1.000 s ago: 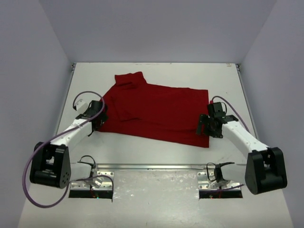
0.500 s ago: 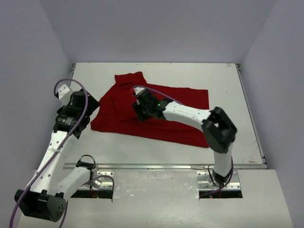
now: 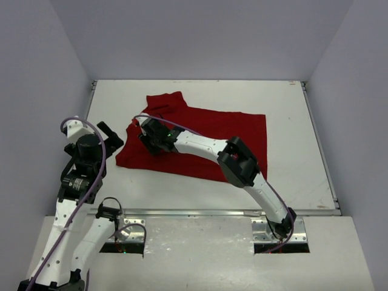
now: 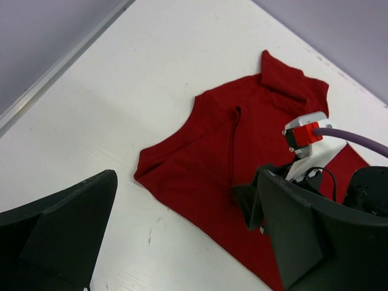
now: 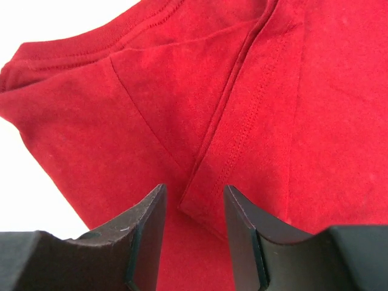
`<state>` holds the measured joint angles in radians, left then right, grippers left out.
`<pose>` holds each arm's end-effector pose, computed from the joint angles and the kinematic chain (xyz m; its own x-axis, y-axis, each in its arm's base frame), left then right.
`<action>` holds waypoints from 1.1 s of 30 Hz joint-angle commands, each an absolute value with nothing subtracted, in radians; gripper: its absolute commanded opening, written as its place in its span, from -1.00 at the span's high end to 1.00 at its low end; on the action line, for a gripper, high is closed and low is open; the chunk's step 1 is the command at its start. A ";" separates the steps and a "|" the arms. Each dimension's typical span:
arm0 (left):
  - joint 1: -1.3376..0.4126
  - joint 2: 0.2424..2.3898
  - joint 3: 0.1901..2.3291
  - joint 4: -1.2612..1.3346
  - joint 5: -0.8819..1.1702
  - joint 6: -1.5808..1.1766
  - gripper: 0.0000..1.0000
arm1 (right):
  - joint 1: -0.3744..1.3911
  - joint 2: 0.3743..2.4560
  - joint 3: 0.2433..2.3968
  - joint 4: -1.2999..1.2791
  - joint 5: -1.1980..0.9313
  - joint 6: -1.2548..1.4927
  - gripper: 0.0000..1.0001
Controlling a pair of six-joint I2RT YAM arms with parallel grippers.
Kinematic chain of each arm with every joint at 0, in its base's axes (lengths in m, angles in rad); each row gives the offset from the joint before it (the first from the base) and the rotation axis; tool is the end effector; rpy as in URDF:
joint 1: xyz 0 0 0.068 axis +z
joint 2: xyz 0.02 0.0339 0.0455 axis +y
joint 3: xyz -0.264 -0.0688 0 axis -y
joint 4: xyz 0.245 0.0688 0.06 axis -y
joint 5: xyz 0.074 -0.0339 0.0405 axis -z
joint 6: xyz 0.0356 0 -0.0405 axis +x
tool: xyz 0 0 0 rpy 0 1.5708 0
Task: Fold and stack the t-shirts
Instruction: Fold the flattened tshirt in 1/3 of the way
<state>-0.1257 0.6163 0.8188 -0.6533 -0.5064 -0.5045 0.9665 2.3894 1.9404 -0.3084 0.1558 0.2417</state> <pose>0.1283 0.0012 0.3283 -0.2220 -0.3980 -0.8901 -0.4921 0.8338 -0.2501 0.3107 0.4403 0.1666 -0.5583 -0.3924 -0.7310 -0.6337 0.7704 0.0704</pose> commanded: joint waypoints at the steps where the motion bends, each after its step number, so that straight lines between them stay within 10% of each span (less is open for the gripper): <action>1: -0.130 0.650 0.822 -0.620 -0.479 -0.477 -1.00 | 0.969 2.416 1.991 -0.337 0.132 0.193 0.13; 13: -0.129 0.627 0.815 -0.606 -0.471 -0.472 -1.00 | 0.974 2.427 1.967 -0.347 0.109 0.189 0.26; 20: -0.129 0.629 0.811 -0.601 -0.462 -0.469 -1.00 | 0.974 2.418 1.963 -0.337 0.140 0.178 0.89; 33: -0.129 0.626 0.810 -0.601 -0.456 -0.468 -1.00 | 0.956 2.324 1.956 -0.317 0.147 0.173 0.97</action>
